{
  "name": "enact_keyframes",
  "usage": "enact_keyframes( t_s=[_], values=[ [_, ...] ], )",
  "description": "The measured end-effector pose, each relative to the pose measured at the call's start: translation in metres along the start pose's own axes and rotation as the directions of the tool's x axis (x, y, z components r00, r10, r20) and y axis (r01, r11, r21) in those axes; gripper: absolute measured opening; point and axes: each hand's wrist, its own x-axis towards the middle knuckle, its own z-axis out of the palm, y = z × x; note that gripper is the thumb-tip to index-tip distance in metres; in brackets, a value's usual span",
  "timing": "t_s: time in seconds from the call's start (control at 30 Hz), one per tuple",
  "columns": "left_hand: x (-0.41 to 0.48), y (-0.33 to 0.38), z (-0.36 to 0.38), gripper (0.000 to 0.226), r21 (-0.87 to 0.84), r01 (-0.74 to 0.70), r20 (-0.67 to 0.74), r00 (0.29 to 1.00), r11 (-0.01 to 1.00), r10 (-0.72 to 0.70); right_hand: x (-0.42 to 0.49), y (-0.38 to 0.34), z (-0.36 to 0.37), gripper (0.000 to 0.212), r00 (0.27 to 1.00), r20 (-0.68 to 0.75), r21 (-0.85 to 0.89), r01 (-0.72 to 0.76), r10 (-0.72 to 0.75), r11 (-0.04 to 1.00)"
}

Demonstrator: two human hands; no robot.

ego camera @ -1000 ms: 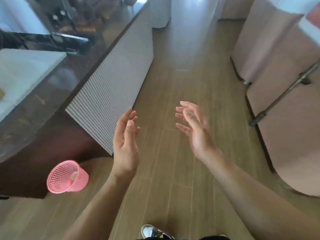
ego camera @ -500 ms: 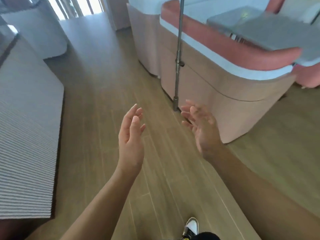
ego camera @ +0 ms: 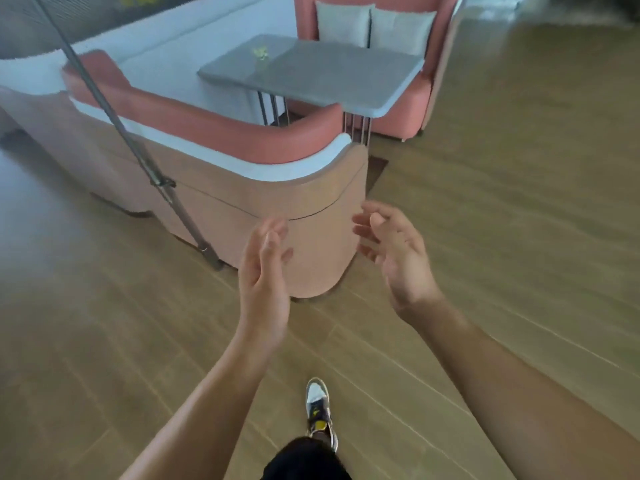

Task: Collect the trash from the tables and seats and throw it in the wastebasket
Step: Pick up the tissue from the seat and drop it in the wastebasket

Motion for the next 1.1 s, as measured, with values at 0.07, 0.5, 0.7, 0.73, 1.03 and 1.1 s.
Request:
enact_keyframes(
  t_s=[0.07,0.5,0.7,0.73,1.03,1.1],
  values=[
    [0.026,-0.011,0.036,0.030,-0.012,0.004,0.068,0.998,1.000,-0.003,0.023,-0.004,-0.028,0.037,0.997,-0.080,-0.002,0.017,-0.017,1.000],
    [0.233,-0.066,0.232,0.034,-0.111,0.066,0.310,0.950,0.992,-0.029,0.232,-0.043,-0.147,0.024,0.939,-0.319,-0.058,0.113,-0.125,0.992],
    [0.309,-0.077,0.292,0.034,-0.080,0.035,0.358,0.934,0.996,-0.004,0.312,-0.047,-0.179,0.029,0.923,-0.365,-0.049,0.112,-0.122,0.992],
    [0.320,-0.081,0.300,0.033,-0.078,0.034,0.357,0.934,0.996,-0.004,0.325,-0.047,-0.185,0.030,0.920,-0.371,-0.045,0.114,-0.122,0.992],
    [0.409,-0.122,0.393,0.034,-0.055,0.024,0.332,0.943,0.998,-0.005,0.461,-0.041,-0.259,0.031,0.928,-0.351,-0.022,0.122,-0.122,0.992],
    [0.433,-0.131,0.423,0.035,-0.051,0.013,0.299,0.954,0.999,0.003,0.499,-0.042,-0.278,0.031,0.939,-0.321,-0.007,0.124,-0.119,0.992]
  ],
)
